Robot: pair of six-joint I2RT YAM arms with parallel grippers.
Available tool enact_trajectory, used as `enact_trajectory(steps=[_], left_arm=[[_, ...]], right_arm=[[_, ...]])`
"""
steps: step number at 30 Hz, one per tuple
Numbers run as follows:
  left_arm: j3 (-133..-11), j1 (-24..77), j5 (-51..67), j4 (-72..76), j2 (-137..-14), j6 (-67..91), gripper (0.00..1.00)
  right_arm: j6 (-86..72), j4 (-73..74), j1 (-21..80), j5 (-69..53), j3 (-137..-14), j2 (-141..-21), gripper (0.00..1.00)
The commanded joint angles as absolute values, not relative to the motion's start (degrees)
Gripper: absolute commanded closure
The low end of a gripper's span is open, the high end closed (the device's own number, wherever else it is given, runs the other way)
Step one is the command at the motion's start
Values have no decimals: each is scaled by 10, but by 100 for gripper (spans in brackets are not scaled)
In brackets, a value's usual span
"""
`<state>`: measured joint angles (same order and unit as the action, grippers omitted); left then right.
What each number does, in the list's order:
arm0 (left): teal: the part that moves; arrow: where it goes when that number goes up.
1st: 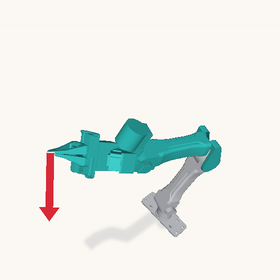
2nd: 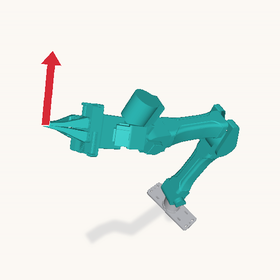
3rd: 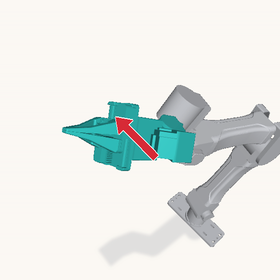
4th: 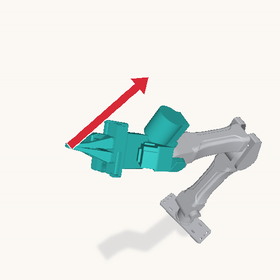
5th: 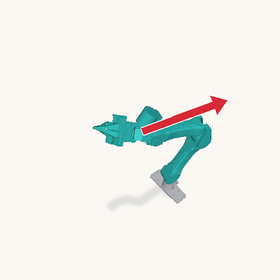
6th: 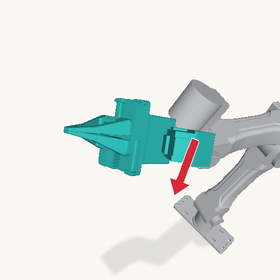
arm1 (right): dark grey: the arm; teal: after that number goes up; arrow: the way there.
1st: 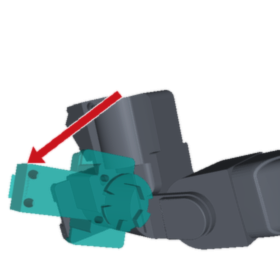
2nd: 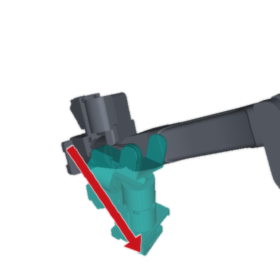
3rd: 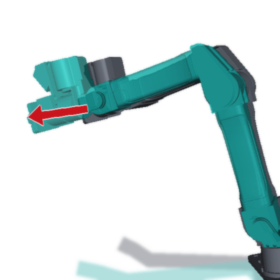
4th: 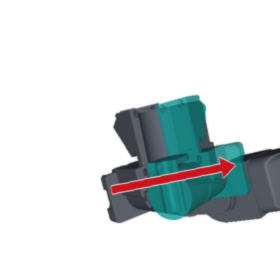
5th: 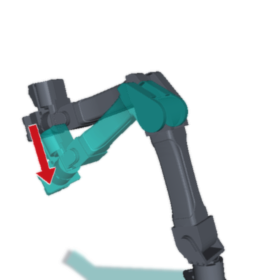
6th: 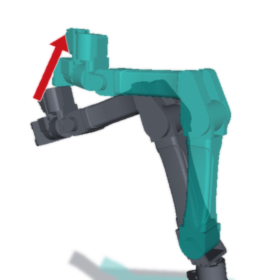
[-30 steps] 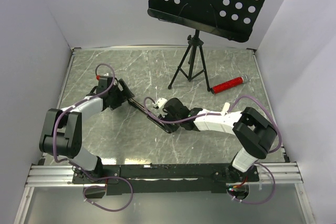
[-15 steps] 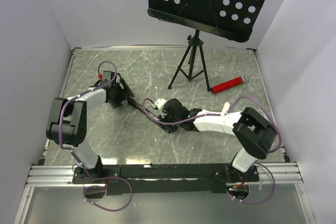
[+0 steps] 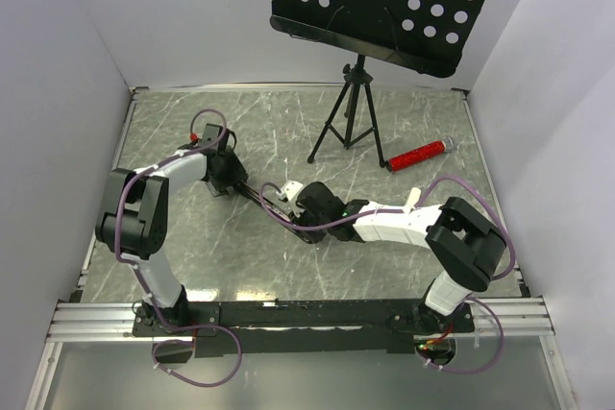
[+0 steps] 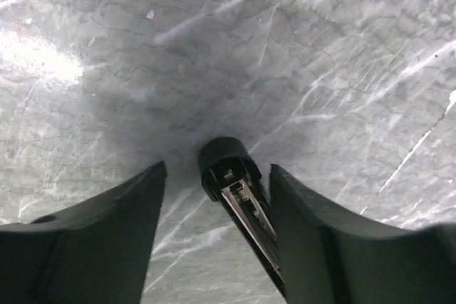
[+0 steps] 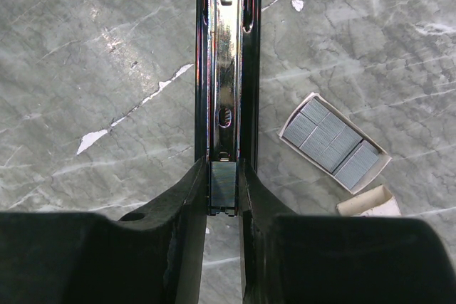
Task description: Load the staples into the stapler
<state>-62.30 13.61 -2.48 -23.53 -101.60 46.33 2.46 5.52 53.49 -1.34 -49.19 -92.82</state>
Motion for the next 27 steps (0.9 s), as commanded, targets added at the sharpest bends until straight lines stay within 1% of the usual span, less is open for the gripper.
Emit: enact_trajectory(steps=[1, 5, 6, 8, 9, 11, 12, 17, 23, 25, 27], left_arm=[[-637, 149, -39, -272, -1049, 481, 39], [-650, 159, -45, -284, -1056, 483, 52], [-650, 163, -46, -285, -1056, 485, 59], [-642, 165, -43, -282, -1050, 490, 67], [-638, 165, -39, -280, -1041, 493, 73], [-622, 166, -33, -269, -1026, 495, 75], [-616, 167, -33, -262, -1005, 501, 79], [-574, 180, -46, -238, -925, 513, 84], [-536, 241, -112, -210, -834, 525, 84], [-525, 266, -136, -195, -805, 532, 81], [-506, 290, -169, -185, -777, 535, 81]], right_arm=[[29, 23, 541, -9, -510, -931, 95], [21, 17, 541, -6, -505, -930, 96], [19, 14, 541, -7, -504, -929, 96], [14, 9, 541, -9, -501, -927, 97], [14, 7, 541, -10, -500, -926, 97], [8, 4, 541, -9, -498, -925, 98], [5, 3, 541, -7, -497, -925, 99], [-13, -17, 539, -3, -487, -920, 100], [-28, -23, 536, -6, -484, -918, 100], [-34, -30, 536, -8, -480, -917, 100], [-38, -33, 536, -11, -478, -914, 100]])
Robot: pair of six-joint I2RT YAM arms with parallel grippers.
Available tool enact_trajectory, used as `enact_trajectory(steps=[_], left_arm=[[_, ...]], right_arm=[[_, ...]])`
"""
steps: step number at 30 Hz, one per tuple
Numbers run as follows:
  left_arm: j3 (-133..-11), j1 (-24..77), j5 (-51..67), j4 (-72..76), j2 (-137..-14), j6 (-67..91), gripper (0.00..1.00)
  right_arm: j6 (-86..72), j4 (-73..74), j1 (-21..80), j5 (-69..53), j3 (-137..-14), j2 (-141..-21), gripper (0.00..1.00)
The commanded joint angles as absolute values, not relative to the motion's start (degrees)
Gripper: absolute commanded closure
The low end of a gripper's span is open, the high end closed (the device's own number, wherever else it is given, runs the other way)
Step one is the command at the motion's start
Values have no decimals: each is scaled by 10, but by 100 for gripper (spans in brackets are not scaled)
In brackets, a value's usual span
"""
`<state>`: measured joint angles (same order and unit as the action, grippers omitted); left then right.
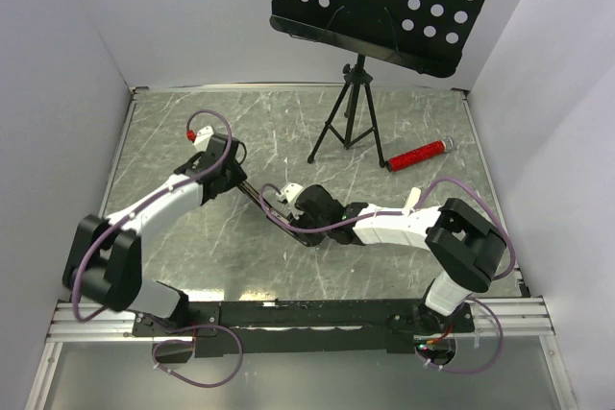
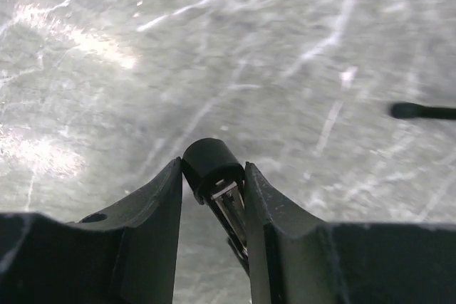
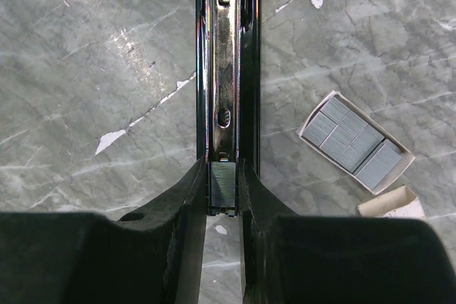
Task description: Load the staples into the stapler
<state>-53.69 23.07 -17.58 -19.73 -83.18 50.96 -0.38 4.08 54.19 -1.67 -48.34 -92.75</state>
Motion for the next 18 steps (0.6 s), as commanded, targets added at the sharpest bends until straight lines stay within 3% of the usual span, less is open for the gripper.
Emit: enact_trajectory(steps=[1, 13, 18], left_arm=[[-499, 298, -178, -179, -767, 537, 81], [-392, 352, -223, -41, -689, 479, 59], [-364, 388, -249, 24, -672, 421, 44]], right_arm=[[-40, -36, 536, -13, -476, -913, 100], [-64, -54, 536, -24, -455, -897, 100], [-71, -65, 535, -28, -439, -885, 100]])
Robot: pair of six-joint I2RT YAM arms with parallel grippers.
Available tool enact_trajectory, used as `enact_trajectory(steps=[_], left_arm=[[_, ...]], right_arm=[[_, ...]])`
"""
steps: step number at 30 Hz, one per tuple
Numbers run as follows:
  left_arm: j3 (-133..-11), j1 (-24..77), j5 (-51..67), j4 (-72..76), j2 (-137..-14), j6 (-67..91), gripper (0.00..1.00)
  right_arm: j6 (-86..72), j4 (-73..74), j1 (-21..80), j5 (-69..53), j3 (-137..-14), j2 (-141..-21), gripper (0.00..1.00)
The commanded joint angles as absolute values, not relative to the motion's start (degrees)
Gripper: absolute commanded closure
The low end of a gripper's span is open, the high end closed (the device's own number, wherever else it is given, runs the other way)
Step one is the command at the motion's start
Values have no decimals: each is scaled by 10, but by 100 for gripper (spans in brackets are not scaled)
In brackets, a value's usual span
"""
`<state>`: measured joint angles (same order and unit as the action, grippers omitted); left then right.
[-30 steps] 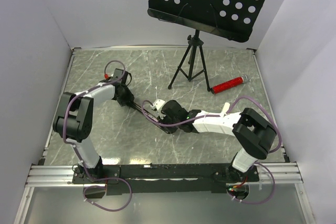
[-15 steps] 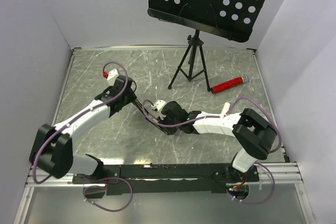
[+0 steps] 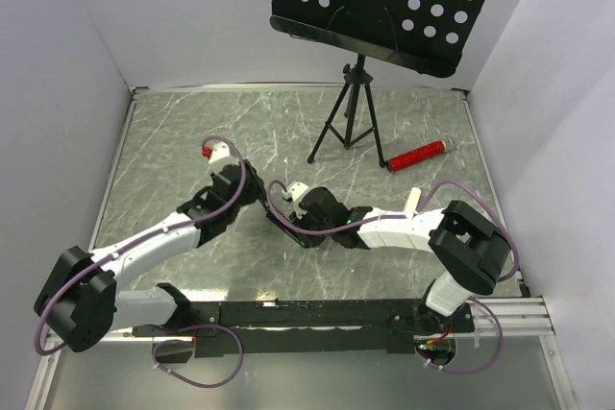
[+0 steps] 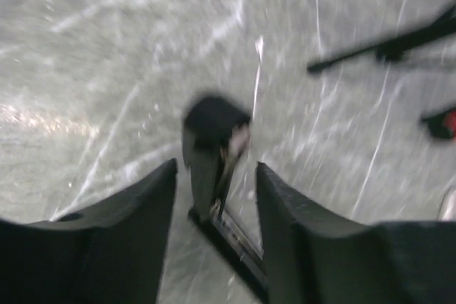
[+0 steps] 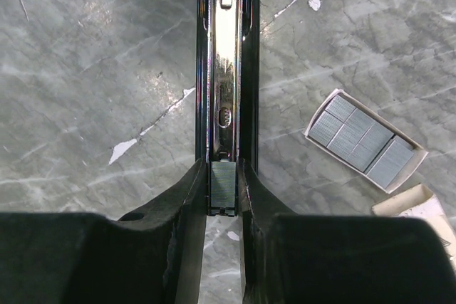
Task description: Load the staples into the stapler
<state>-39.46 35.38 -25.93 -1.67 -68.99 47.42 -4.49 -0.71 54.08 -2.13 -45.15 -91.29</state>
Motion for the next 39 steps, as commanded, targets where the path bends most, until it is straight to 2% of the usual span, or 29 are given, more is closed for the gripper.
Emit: enact_trajectory(steps=[1, 2, 5, 18, 26, 33, 38, 39], left_arm=[[-349, 394, -264, 34, -669, 416, 41], [-340, 397, -266, 45, -663, 405, 36], [-307, 398, -275, 89, -653, 392, 29], [-249, 396, -257, 281, -667, 303, 21], [-240, 297, -85, 364, -704, 320, 21], [-265, 264, -5, 378, -744, 306, 32], [-278, 264, 11, 367, -752, 277, 48], [-278, 264, 16, 364, -751, 273, 55]], right_arm=[[-71, -67, 536, -29, -436, -882, 100], [-72, -68, 536, -31, -434, -881, 100], [-73, -73, 536, -36, -428, -877, 100], [-77, -84, 536, -54, -417, -877, 100], [-72, -83, 536, -58, -413, -875, 100], [-65, -86, 536, -61, -410, -873, 100], [-62, -92, 535, -62, -405, -869, 100], [-62, -93, 535, -63, -404, -870, 100]])
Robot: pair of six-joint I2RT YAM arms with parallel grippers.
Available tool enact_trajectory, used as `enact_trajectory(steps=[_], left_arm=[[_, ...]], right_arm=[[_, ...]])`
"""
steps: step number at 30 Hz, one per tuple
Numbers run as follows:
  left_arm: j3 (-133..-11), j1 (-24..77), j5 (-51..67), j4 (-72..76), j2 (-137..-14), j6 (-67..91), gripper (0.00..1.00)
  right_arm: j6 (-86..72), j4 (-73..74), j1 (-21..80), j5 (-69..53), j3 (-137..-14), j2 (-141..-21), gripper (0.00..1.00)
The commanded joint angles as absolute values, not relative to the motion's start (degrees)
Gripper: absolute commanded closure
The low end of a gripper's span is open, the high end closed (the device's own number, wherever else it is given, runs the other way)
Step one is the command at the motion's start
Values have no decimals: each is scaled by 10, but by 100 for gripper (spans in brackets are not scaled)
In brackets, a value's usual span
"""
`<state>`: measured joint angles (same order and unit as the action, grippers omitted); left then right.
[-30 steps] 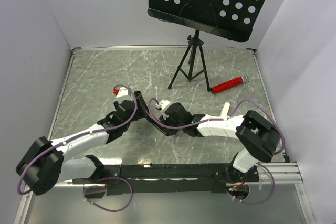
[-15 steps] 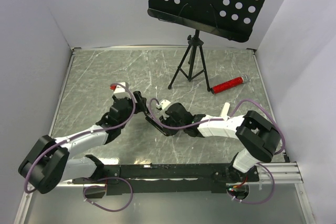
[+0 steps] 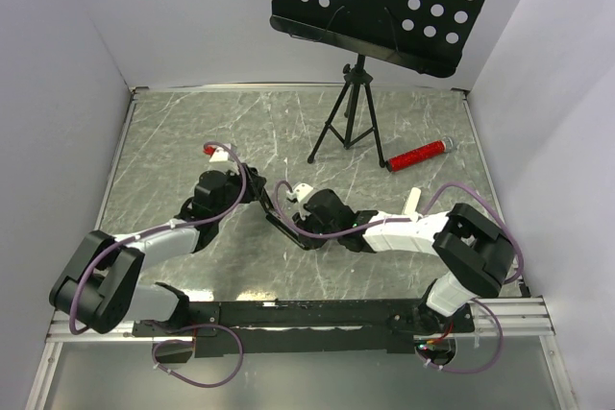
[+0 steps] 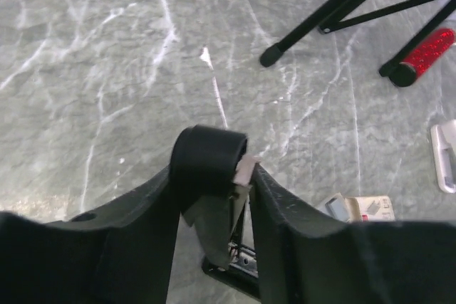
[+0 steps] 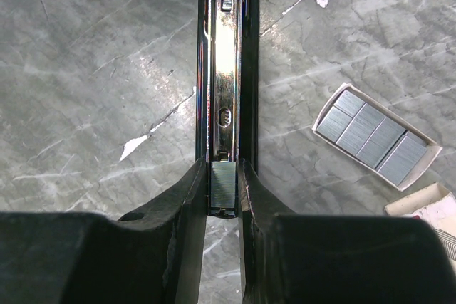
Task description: Load the staples into the stapler
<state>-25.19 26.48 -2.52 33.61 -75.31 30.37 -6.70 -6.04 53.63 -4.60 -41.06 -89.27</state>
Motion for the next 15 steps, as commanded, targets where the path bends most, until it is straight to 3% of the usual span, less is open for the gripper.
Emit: enact_trajectory(steps=[1, 6, 11, 15], left_arm=[[-278, 264, 18, 360, -744, 262, 66], [-273, 284, 5, 333, -716, 223, 75], [-269, 356, -48, 293, -708, 200, 75], [-258, 398, -71, 275, -694, 197, 72]], right_arm=[[-62, -96, 535, -65, -404, -869, 100], [-56, -121, 533, -69, -394, -864, 100], [-48, -162, 528, -73, -385, -874, 96], [-47, -206, 528, -74, -373, -877, 88]])
